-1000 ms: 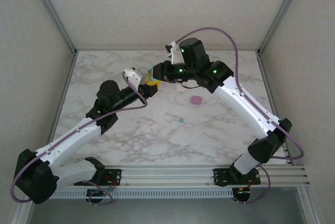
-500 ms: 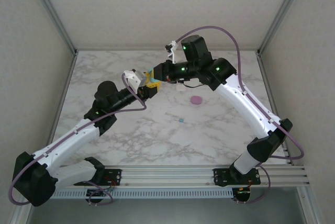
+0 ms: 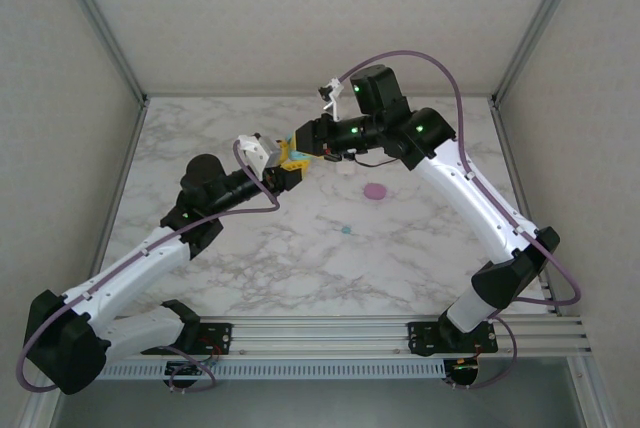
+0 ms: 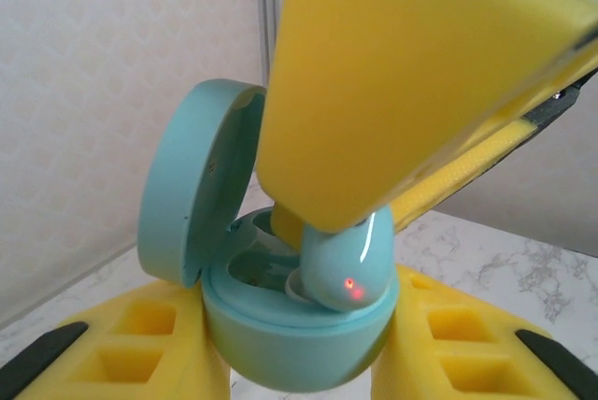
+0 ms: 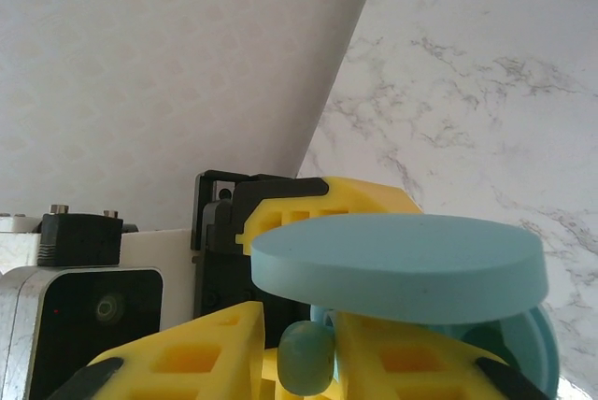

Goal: Insert the wireless bluetooth earbuds into the charging case

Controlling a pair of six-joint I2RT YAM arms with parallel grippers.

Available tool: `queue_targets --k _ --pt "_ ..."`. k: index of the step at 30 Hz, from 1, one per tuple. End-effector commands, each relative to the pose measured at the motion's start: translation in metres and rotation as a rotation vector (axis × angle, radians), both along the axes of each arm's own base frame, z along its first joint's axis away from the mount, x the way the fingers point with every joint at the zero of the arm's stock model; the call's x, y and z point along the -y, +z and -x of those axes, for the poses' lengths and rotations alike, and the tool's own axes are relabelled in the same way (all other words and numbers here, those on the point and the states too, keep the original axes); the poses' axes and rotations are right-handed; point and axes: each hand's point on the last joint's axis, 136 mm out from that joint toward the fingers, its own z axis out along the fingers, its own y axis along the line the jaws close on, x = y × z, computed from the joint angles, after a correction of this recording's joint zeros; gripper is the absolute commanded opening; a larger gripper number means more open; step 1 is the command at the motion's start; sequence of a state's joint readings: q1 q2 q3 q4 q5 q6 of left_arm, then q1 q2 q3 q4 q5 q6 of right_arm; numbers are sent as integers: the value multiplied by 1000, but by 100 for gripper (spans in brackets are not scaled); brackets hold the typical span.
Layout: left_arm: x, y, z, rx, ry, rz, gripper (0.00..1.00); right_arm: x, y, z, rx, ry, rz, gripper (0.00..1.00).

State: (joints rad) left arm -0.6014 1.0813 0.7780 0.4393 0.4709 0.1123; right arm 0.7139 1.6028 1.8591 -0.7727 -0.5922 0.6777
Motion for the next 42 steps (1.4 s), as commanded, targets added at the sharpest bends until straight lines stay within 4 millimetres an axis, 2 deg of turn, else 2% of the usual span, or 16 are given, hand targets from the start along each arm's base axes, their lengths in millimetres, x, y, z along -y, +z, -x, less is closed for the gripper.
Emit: queue_targets --k 1,5,13,17,21,27,31,33,35,38,39,42 --pt "4 37 10 45 -52 83 20 5 -7 -11 23 -52 57 27" --pt "5 34 13 15 -70 89 20 6 -8 -17 39 -72 70 23" --pt "5 30 15 -5 -81 94 20 5 -8 -25 50 -92 90 28" --pt "3 26 11 -12 -53 97 20 3 6 -21 83 -71 48 32" --pt "-4 21 2 -18 15 94 19 2 22 -4 111 8 -7 38" --pt "-13 13 -10 -24 100 87 19 20 36 18 186 55 -7 45" --pt "-12 10 -12 -31 100 86 19 36 47 20 261 23 -17 46" --pt "-15 11 -12 -28 116 86 19 56 45 12 309 -56 37 46" --pt "-19 12 -12 -25 134 87 19 87 28 -6 333 -195 142 44" --pt "-25 17 -8 -18 146 97 19 145 -25 -37 279 -422 336 42" --pt "-28 20 -7 -15 152 101 19 157 -48 -43 237 -451 377 41" --pt "-35 25 -1 -12 169 107 19 166 -118 -49 121 -412 500 41"
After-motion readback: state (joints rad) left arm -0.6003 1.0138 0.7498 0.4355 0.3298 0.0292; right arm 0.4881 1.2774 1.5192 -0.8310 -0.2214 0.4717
